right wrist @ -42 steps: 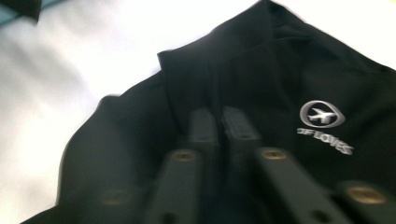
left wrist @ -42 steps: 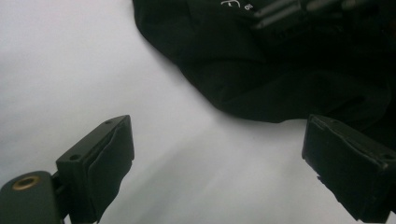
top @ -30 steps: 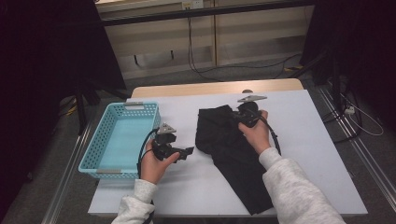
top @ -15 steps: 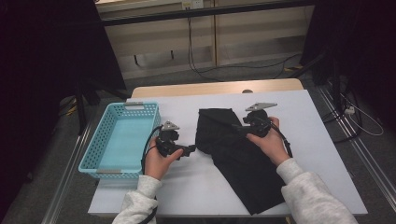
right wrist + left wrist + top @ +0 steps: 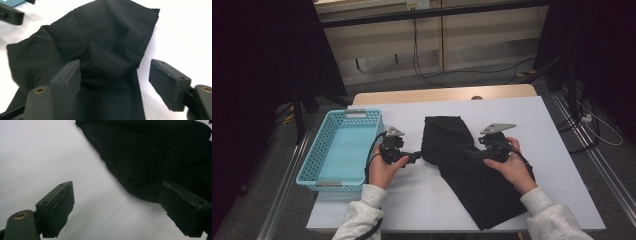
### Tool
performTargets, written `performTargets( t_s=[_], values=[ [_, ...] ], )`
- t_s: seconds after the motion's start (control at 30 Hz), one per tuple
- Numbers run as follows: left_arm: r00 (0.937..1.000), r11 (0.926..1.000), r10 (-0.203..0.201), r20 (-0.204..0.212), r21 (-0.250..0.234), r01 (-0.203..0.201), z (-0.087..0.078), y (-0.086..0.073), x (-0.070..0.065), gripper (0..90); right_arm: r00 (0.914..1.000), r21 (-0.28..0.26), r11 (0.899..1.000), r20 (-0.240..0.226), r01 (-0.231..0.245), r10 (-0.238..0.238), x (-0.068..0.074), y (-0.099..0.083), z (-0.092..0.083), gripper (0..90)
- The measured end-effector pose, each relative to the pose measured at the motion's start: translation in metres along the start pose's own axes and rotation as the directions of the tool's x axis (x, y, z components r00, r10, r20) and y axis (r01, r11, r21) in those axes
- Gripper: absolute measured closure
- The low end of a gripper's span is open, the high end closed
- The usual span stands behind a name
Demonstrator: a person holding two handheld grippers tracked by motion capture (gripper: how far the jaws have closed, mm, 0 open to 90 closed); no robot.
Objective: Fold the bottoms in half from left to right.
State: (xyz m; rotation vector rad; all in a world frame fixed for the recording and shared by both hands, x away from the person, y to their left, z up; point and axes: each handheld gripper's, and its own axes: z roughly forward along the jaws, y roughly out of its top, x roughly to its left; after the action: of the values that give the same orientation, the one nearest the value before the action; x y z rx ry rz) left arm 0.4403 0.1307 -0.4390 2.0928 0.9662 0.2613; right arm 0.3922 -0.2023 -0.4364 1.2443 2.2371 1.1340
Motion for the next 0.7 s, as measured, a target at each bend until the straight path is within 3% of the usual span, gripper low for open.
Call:
performTargets(
  t_s=[0.03, 0.4, 0.7],
  values=[
    [0.9998, 1.0000, 0.003, -0.019, 0.000, -0.003, 0.001, 0.001, -0.001, 13.0, 1.0000, -0.003, 1.000, -0.005, -0.007, 0.007, 0.000, -0.003, -0.002, 24.6],
    [1.0000, 0.9999, -0.010, 0.000, 0.006, 0.010, 0.014, 0.011, -0.001, 17.3, 0.9993, -0.015, 0.999, 0.017, -0.034, 0.034, -0.010, -0.023, -0.025, 22.7],
    [0.9997, 0.9994, 0.024, 0.009, 0.024, -0.024, 0.030, 0.019, -0.005, 29.3, 0.9975, -0.011, 0.999, 0.047, -0.053, 0.053, -0.014, -0.038, -0.040, 22.2]
  ],
)
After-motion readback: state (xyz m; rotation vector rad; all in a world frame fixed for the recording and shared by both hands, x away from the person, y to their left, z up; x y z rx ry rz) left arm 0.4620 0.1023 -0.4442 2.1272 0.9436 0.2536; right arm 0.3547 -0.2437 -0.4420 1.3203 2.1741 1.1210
